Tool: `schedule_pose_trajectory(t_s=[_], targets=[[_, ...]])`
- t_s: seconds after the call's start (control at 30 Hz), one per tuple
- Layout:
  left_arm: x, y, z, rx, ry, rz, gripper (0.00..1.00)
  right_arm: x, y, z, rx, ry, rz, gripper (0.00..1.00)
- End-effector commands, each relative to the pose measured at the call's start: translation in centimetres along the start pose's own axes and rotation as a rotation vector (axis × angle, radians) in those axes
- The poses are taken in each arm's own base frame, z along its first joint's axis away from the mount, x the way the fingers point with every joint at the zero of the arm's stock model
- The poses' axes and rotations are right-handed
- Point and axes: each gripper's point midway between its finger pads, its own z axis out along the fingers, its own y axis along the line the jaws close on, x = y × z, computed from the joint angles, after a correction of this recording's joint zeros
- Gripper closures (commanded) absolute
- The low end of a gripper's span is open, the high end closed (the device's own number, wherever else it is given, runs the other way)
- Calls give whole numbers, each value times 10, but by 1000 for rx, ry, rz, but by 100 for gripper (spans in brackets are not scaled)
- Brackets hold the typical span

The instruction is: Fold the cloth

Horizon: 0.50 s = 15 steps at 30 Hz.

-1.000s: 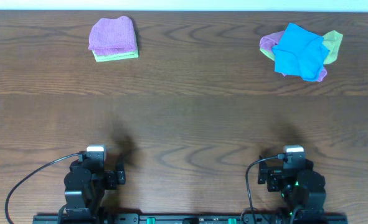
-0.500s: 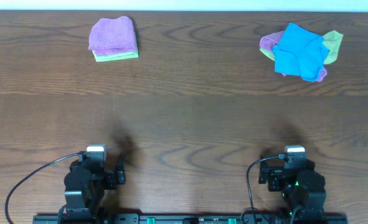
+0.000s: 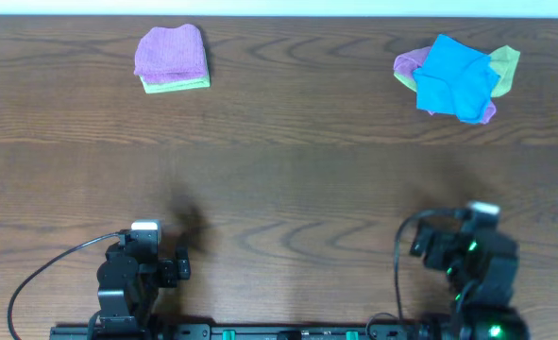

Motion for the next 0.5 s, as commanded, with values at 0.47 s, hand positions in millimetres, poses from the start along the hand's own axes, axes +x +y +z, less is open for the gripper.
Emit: schedule_pose_trajectory(t_s=[0.47], targets=[[4,2,1,-9,10,13,5,-196,3,60,37,154,71,1]])
